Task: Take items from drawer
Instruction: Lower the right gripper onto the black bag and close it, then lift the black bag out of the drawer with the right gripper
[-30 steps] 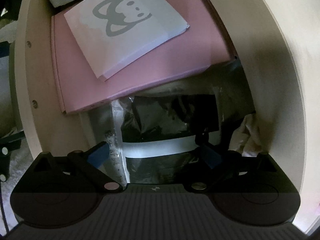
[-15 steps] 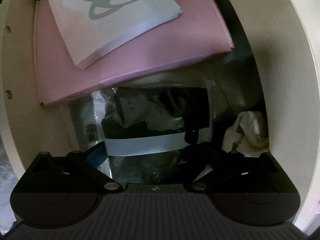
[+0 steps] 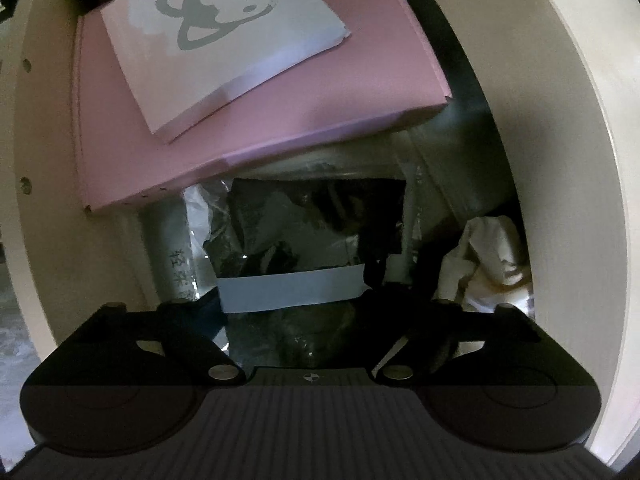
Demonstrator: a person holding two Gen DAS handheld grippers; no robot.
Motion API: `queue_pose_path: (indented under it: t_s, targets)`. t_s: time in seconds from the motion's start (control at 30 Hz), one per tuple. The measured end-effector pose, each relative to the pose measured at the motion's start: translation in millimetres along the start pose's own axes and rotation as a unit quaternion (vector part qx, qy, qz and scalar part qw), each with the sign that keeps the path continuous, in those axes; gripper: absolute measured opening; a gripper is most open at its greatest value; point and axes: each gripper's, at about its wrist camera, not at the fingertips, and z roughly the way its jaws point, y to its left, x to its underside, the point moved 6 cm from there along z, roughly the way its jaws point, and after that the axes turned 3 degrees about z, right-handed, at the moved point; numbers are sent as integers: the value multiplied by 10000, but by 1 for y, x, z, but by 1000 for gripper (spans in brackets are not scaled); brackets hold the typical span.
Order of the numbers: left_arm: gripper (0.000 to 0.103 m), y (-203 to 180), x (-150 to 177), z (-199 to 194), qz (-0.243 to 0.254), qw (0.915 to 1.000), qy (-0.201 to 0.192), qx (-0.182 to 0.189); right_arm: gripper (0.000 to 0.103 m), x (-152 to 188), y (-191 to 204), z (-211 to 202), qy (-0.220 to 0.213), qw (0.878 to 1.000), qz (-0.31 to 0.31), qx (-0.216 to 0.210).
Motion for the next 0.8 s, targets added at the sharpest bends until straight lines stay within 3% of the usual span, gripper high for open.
queue_pose_path:
  t_s: [0.27,0.8]
  targets:
    - [98,0,-2,1,0,10000,3,0,60,9,-5,-5,-179,9991,278,-254]
    - [98,0,-1,-1,-9,10000,-5,-6,47,34,-2,-9,-922,9923,677,-477]
